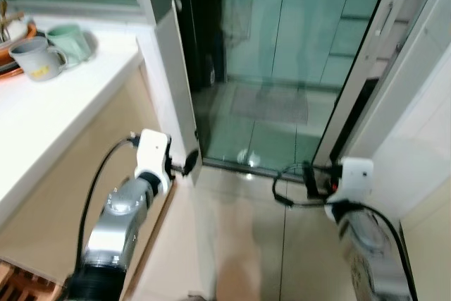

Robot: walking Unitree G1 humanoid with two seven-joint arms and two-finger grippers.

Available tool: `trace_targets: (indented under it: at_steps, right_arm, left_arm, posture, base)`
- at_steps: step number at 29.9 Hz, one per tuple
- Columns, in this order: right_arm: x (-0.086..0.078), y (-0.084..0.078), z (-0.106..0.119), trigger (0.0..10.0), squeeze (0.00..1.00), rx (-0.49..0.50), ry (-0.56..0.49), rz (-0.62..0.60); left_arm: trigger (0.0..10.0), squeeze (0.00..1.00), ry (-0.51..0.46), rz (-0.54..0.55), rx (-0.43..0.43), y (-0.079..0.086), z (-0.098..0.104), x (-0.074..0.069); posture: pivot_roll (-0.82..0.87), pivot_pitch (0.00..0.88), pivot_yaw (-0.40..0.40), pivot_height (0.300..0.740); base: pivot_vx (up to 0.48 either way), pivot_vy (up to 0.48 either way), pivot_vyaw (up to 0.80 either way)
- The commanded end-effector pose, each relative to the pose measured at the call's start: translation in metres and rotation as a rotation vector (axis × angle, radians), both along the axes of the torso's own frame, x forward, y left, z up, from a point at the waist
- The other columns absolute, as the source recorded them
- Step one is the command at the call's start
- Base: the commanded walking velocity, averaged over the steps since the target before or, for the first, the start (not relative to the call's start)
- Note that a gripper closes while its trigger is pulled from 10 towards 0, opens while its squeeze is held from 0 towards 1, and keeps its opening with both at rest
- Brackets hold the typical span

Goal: Restocking fridge

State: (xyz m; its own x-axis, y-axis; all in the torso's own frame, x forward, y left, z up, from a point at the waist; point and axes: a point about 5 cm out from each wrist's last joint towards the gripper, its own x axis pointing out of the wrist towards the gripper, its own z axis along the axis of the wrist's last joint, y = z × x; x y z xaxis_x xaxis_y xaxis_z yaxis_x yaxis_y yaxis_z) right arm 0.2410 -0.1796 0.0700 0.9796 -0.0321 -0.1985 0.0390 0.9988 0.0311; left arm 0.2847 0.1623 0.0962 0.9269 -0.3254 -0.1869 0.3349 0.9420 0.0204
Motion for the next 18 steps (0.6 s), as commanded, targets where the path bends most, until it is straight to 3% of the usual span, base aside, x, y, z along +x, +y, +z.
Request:
trace_targets:
  at_steps: [1, 4, 6, 8, 13, 18]
  right_arm:
    - [-0.007, -0.006, 0.004, 10.0, 0.0, -0.05, -0.016, -0.034]
    - [-0.017, -0.005, 0.003, 10.0, 0.0, -0.066, -0.01, -0.008]
    - [-0.015, -0.005, 0.001, 10.0, 0.0, -0.065, 0.001, 0.001]
    - [-0.004, -0.003, -0.001, 10.0, 0.0, -0.056, -0.009, 0.016]
    - [0.008, -0.003, 0.004, 10.0, 0.0, -0.034, -0.034, -0.005]
    - [0.01, -0.006, -0.001, 10.0, 0.0, -0.019, -0.009, -0.022]
  left_arm:
    - [10.0, 0.0, -0.028, -0.005, 0.014, 0.008, 0.007, -0.006]
    - [10.0, 0.0, -0.04, -0.056, 0.031, 0.003, 0.008, -0.012]
    - [10.0, 0.0, -0.05, -0.073, 0.03, -0.002, 0.008, -0.01]
    - [10.0, 0.0, -0.07, -0.106, 0.023, -0.012, 0.009, -0.004]
    - [10.0, 0.0, -0.058, -0.098, 0.007, -0.012, 0.012, 0.002]
    - [10.0, 0.0, -0.053, -0.092, 0.017, -0.007, 0.01, 0.003]
  posture:
    - [-0.06, 0.0, 0.083, 0.74]
    - [-0.05, 0.0, 0.076, 0.74]
    - [-0.05, 0.0, 0.081, 0.74]
    - [-0.06, 0.0, 0.088, 0.74]
    - [-0.06, 0.0, 0.099, 0.74]
    - [-0.06, 0.0, 0.105, 0.74]
  base:
    - [0.0, 0.0, 0.0]
    - [0.0, 0.0, 0.0]
    - [0.0, 0.0, 0.0]
    - [0.0, 0.0, 0.0]
    - [0.0, 0.437, 0.0]
    - [0.0, 0.454, 0.0]
